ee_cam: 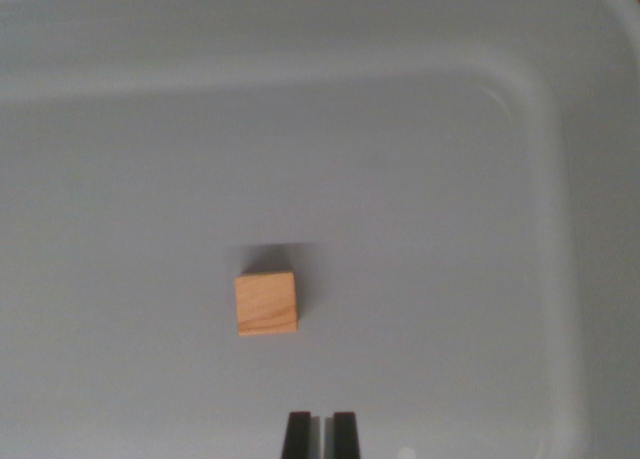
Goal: Push wooden cube
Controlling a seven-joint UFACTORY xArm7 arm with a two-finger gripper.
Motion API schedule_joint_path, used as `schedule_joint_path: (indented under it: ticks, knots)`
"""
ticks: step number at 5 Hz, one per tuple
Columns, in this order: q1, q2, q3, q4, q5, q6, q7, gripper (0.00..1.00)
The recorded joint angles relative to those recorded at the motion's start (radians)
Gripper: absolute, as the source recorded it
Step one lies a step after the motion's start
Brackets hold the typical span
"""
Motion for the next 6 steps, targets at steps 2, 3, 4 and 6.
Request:
schedule_joint_path:
  ticks: [2, 3, 4, 6]
  knots:
    - [0.0004, 0.003, 0.001, -0.018, 0.0007, -0.020, -0.001, 0.00]
    - [0.0009, 0.006, 0.001, -0.042, 0.0015, -0.045, -0.002, 0.00]
    - [0.0009, 0.006, 0.001, -0.042, 0.0015, -0.045, -0.002, 0.00]
    - [0.0014, 0.010, 0.002, -0.069, 0.0025, -0.074, -0.003, 0.00]
